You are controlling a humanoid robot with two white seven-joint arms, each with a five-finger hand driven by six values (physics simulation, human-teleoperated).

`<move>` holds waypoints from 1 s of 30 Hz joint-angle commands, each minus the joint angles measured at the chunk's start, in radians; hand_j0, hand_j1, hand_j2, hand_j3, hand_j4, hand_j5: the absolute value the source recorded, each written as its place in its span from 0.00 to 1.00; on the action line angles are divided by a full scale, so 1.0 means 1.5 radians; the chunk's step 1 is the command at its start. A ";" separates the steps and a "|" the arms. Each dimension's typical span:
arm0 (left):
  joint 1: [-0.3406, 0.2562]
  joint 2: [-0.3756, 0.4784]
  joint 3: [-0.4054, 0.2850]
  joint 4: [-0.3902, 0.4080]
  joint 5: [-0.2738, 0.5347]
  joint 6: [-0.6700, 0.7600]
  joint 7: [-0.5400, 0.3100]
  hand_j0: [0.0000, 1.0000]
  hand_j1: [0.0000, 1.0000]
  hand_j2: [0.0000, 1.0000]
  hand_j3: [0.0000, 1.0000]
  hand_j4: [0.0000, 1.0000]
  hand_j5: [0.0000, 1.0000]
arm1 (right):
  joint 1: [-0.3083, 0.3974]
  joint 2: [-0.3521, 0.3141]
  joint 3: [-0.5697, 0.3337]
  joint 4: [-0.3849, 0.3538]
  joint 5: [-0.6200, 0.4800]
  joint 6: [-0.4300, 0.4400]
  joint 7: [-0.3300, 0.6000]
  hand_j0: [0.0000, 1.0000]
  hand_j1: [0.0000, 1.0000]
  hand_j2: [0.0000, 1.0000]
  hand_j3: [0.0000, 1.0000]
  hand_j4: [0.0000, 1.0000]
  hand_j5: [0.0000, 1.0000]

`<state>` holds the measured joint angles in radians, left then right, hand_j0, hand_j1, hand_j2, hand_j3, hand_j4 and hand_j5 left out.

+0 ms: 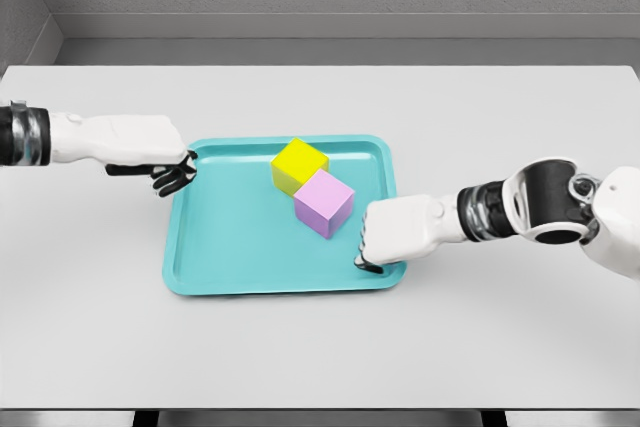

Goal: Push two cubes

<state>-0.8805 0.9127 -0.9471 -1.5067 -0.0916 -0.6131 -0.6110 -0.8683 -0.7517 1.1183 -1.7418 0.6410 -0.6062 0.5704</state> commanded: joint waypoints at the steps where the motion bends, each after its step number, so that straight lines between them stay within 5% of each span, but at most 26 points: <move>1: 0.000 -0.038 -0.002 -0.011 0.009 0.002 0.000 0.00 0.00 0.00 0.00 0.00 0.00 | 0.000 0.007 0.018 -0.012 -0.136 -0.003 0.027 0.27 0.27 0.27 0.27 0.27 0.27; 4: 0.003 -0.074 -0.005 -0.009 0.007 0.002 0.000 0.00 0.00 0.00 0.00 0.00 0.00 | -0.001 -0.042 -0.013 -0.011 -0.150 -0.003 0.027 0.28 0.28 0.28 0.28 0.28 0.28; 12: 0.024 -0.103 -0.032 -0.006 0.004 0.002 0.000 0.00 0.00 0.00 0.00 0.00 0.00 | -0.015 0.009 0.055 -0.012 -0.150 -0.003 0.027 0.27 0.27 0.27 0.27 0.27 0.27; 23: 0.033 -0.144 -0.045 0.003 0.004 0.002 0.000 0.00 0.00 0.00 0.00 0.00 0.00 | -0.059 0.006 0.051 -0.012 -0.183 -0.003 0.027 0.28 0.28 0.28 0.28 0.28 0.28; 26: 0.035 -0.156 -0.045 0.010 0.000 0.002 0.000 0.00 0.00 0.00 0.00 0.00 0.00 | -0.055 -0.027 0.048 -0.012 -0.184 -0.003 0.027 0.28 0.28 0.28 0.28 0.28 0.28; 30: 0.038 -0.166 -0.045 0.029 -0.011 0.002 0.000 0.00 0.00 0.00 0.00 0.00 0.00 | -0.023 -0.175 -0.060 -0.012 -0.238 -0.003 0.027 0.27 0.27 0.27 0.27 0.27 0.27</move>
<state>-0.8238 0.6744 -1.0145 -1.4787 -0.1055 -0.6135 -0.6111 -0.8731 -0.9222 1.0950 -1.7594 0.3224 -0.6145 0.6110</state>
